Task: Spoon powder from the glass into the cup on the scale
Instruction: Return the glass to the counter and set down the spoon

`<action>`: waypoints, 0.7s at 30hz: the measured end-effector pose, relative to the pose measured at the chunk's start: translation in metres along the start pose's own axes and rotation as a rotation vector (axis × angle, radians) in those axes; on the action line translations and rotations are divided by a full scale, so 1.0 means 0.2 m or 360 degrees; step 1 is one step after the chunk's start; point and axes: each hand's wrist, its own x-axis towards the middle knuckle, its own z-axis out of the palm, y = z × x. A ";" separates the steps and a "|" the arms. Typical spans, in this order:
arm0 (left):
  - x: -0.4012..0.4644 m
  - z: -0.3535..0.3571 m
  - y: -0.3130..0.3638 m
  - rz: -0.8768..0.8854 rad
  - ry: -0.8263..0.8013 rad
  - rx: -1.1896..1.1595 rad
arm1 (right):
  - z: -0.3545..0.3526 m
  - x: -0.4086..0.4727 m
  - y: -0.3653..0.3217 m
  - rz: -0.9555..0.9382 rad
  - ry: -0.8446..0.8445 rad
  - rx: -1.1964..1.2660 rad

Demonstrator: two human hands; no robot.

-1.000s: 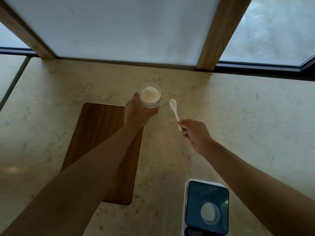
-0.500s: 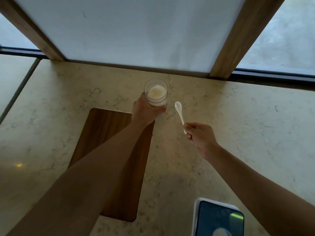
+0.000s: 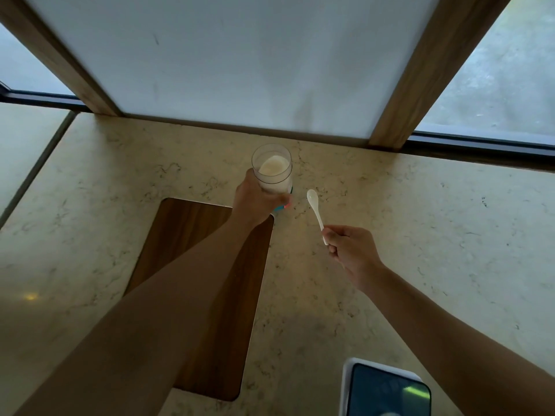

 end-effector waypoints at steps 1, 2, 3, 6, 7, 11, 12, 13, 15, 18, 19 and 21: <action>0.00 0.00 0.00 0.0012 -0.0003 0.0008 | 0.00 -0.01 0.00 -0.0002 -0.0002 -0.0010; -0.01 -0.01 0.00 0.0025 -0.0003 0.0013 | 0.00 -0.01 -0.01 -0.0005 -0.0003 -0.0019; -0.02 -0.02 0.00 0.0034 -0.0004 0.0013 | 0.00 -0.02 -0.01 -0.0012 -0.0003 -0.0028; -0.06 -0.05 0.01 0.0033 -0.0018 0.0049 | 0.00 -0.06 -0.02 -0.0025 0.0004 -0.0041; -0.08 -0.06 0.02 0.0027 -0.0026 0.0074 | -0.01 -0.07 -0.02 -0.0021 0.0012 -0.0046; -0.20 -0.08 0.05 0.0030 -0.0015 0.0119 | -0.05 -0.16 -0.04 -0.0027 0.0023 -0.0078; -0.24 -0.09 0.06 0.0032 -0.0004 0.0135 | -0.06 -0.18 -0.04 -0.0025 0.0021 -0.0085; -0.29 -0.10 0.08 0.0045 -0.0004 0.0145 | -0.08 -0.23 -0.04 -0.0027 0.0032 -0.0089; -0.38 -0.11 0.10 0.0002 -0.0032 0.0174 | -0.11 -0.30 -0.05 -0.0022 0.0040 -0.0091; -0.51 -0.12 0.15 -0.0163 -0.0089 0.0264 | -0.17 -0.41 -0.05 -0.0026 0.0055 -0.0079; -0.55 -0.13 0.17 -0.0178 -0.0102 0.0276 | -0.18 -0.44 -0.04 -0.0029 0.0063 -0.0074; -0.64 -0.13 0.20 -0.0157 -0.0114 0.0268 | -0.22 -0.50 -0.02 -0.0029 0.0092 -0.0092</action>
